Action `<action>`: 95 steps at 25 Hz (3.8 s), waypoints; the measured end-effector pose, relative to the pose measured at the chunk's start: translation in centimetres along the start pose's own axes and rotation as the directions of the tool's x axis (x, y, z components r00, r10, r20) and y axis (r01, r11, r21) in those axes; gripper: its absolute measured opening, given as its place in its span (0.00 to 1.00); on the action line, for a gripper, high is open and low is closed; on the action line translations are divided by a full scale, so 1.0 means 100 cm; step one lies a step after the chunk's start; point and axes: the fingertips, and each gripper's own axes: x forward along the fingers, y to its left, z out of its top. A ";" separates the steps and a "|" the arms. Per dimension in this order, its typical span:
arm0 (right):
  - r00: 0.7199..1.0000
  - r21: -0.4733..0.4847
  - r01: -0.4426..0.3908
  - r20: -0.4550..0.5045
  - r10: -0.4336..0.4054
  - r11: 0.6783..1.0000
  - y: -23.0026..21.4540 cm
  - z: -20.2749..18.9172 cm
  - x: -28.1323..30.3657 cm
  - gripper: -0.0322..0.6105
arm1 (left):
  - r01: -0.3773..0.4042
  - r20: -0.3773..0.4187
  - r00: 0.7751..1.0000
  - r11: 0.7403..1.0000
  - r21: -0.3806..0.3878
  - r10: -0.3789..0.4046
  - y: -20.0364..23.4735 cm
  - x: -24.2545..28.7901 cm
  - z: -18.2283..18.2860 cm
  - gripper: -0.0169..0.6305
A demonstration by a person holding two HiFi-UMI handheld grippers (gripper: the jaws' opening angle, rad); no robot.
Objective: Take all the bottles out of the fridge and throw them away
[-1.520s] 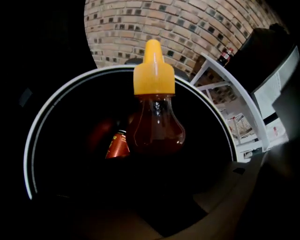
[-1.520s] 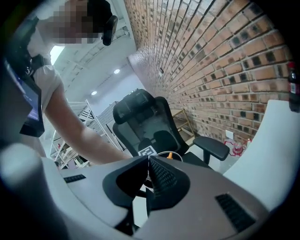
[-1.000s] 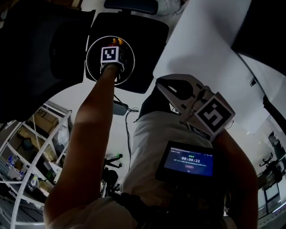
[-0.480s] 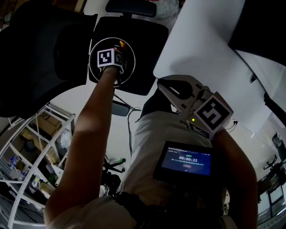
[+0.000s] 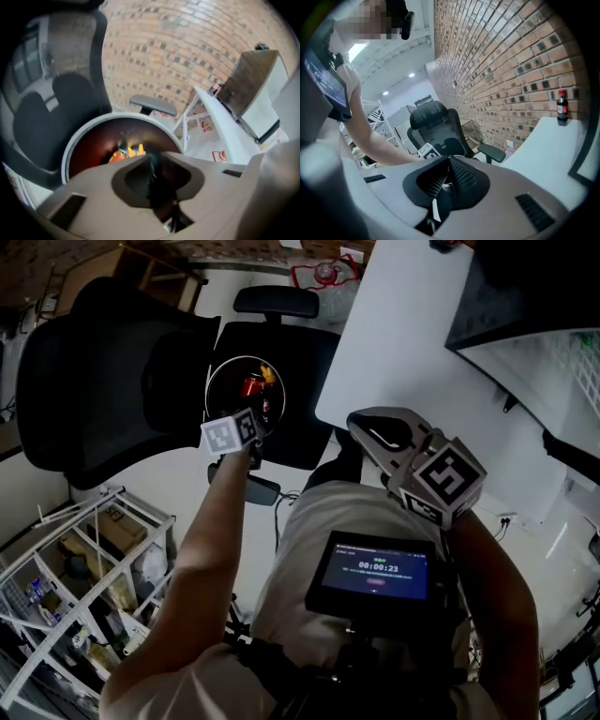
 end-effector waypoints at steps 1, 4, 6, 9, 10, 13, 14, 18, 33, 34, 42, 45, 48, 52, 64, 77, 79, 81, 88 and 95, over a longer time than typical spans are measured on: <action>1.000 -0.001 0.012 0.009 -0.012 1.000 -0.002 0.001 -0.006 0.05 | -0.012 0.024 1.000 1.000 0.019 0.012 -0.004 -0.007 0.005 0.07; 0.998 -0.015 0.047 0.045 -0.046 0.999 -0.006 0.001 -0.025 0.05 | -0.002 0.111 0.994 0.995 0.097 -0.008 -0.030 -0.029 0.025 0.03; 0.994 -0.034 0.076 0.078 -0.073 0.997 -0.011 0.000 -0.035 0.05 | 0.038 0.169 0.983 0.985 0.166 -0.066 -0.059 -0.047 0.040 0.03; 0.988 -0.038 0.110 0.110 -0.106 0.993 -0.015 0.002 -0.050 0.05 | 0.095 0.221 0.962 0.958 0.271 -0.158 -0.108 -0.073 0.054 0.03; 0.985 -0.033 0.122 0.124 -0.117 0.992 -0.016 0.003 -0.056 0.05 | 0.109 0.231 0.955 0.945 0.308 -0.186 -0.124 -0.081 0.057 0.03; 0.974 -0.016 0.161 0.166 -0.157 0.987 -0.024 0.004 -0.077 0.06 | 0.144 0.261 0.927 0.900 0.410 -0.268 -0.168 -0.095 0.067 0.03; 0.970 -0.013 0.175 0.176 -0.170 0.985 -0.027 0.003 -0.084 0.05 | 0.157 0.270 0.916 0.885 0.439 -0.297 -0.182 -0.099 0.072 0.03; 0.953 0.000 0.226 0.207 -0.221 0.974 -0.037 0.003 -0.111 0.05 | 0.205 0.280 0.868 0.810 0.549 -0.409 -0.240 -0.116 0.094 0.03; 0.878 0.084 0.363 0.302 -0.371 0.928 -0.069 -0.007 -0.209 0.05 | 0.237 0.293 0.751 0.655 0.717 -0.592 -0.372 -0.134 0.125 0.03; 0.872 0.087 0.374 0.306 -0.382 0.923 -0.071 -0.007 -0.217 0.05 | 0.250 0.283 0.744 0.644 0.722 -0.606 -0.383 -0.135 0.124 0.03; 0.819 0.116 0.447 0.347 -0.457 0.887 -0.090 -0.010 -0.272 0.05 | 0.335 0.201 0.700 0.564 0.755 -0.685 -0.461 -0.129 0.117 0.03; 0.804 0.123 0.467 0.354 -0.478 0.876 -0.093 -0.013 -0.288 0.05 | 0.354 0.153 0.723 0.552 0.755 -0.674 -0.483 -0.122 0.107 0.03; 0.787 0.134 0.484 0.365 -0.498 0.864 -0.096 -0.017 -0.303 0.05 | 0.387 0.111 0.726 0.538 0.749 -0.678 -0.504 -0.117 0.094 0.03; 0.767 0.154 0.505 0.372 -0.523 0.849 -0.100 -0.024 -0.323 0.05 | 0.441 0.049 0.694 0.479 0.760 -0.718 -0.536 -0.120 0.076 0.03; 0.721 0.196 0.544 0.387 -0.574 0.816 -0.104 -0.045 -0.369 0.05 | 0.520 -0.035 0.641 0.401 0.754 -0.766 -0.596 -0.130 0.047 0.03; 0.738 0.199 0.518 0.388 -0.552 0.832 -0.115 -0.046 -0.367 0.05 | 0.461 0.012 0.684 0.444 0.769 -0.729 -0.594 -0.116 0.056 0.05; 0.737 0.196 0.518 0.392 -0.550 0.833 -0.114 -0.046 -0.369 0.05 | 0.455 0.015 0.689 0.448 0.770 -0.725 -0.597 -0.118 0.056 0.05; 0.738 0.193 0.516 0.395 -0.548 0.835 -0.113 -0.046 -0.371 0.05 | 0.455 0.022 0.690 0.458 0.763 -0.723 -0.598 -0.119 0.056 0.05; 0.748 0.177 0.502 0.402 -0.528 0.846 -0.120 -0.033 -0.362 0.05 | 0.443 0.056 0.699 0.492 0.749 -0.713 -0.584 -0.112 0.071 0.05; 0.737 -0.005 0.563 0.454 -0.500 0.826 -0.123 0.030 -0.374 0.09 | 0.441 0.082 0.706 0.527 0.726 -0.703 -0.578 -0.114 0.071 0.05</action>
